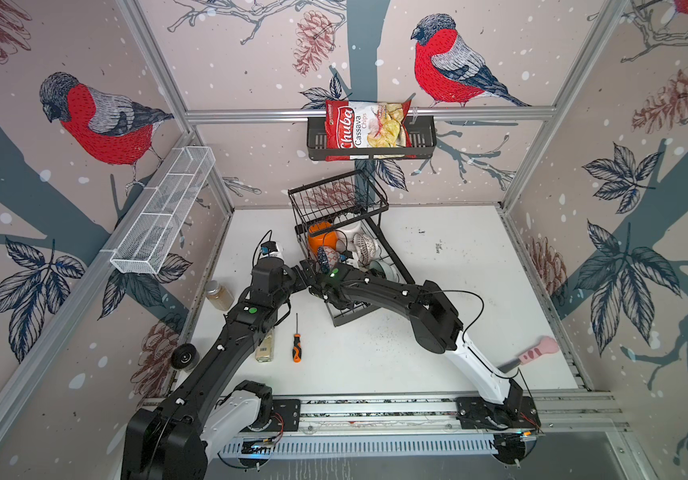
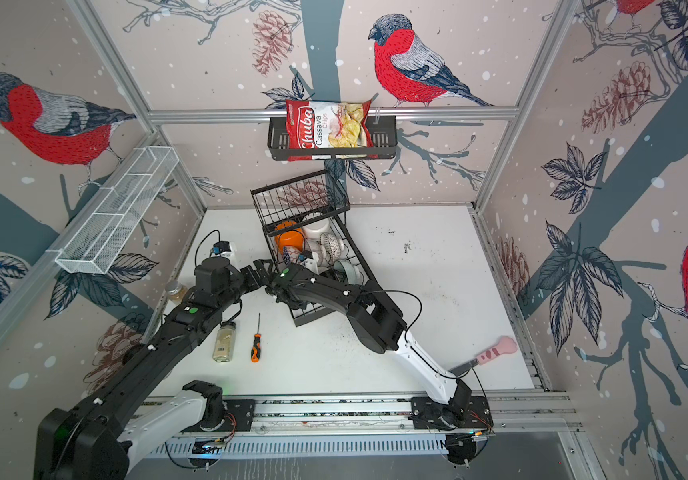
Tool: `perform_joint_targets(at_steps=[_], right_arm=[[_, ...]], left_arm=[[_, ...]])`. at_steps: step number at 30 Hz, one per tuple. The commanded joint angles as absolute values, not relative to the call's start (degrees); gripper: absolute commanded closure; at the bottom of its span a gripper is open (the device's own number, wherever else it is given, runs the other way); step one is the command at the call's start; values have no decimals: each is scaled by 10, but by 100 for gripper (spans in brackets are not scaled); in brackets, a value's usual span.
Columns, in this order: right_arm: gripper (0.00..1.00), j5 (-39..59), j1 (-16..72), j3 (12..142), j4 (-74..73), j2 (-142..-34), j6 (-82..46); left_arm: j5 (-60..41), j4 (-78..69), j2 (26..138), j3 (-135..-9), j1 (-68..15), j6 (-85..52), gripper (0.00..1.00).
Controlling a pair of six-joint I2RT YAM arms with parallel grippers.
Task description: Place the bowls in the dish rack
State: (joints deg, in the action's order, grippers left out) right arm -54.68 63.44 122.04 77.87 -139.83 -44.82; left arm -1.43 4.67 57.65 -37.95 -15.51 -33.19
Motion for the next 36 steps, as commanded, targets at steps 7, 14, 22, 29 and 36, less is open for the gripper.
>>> perform_joint_targets(at_steps=[7,14,22,29,36], right_arm=[[30,-529,644,1233,692,-1360,-398],[28,-521,651,1252,669,-1340,-373],[19,-499,652,1235,591,-1281,-324],[7,-486,654,1179,505,-1216,-288],[0,-531,638,1172,500,-1186,-276]], left_arm=[[-18,113,580,-378,-154,-313,4],[-14,113,577,-380,-155,-312,4],[-4,115,575,-386,-154,-310,4],[9,118,567,-391,-154,-308,4],[13,120,563,-395,-154,-306,4]])
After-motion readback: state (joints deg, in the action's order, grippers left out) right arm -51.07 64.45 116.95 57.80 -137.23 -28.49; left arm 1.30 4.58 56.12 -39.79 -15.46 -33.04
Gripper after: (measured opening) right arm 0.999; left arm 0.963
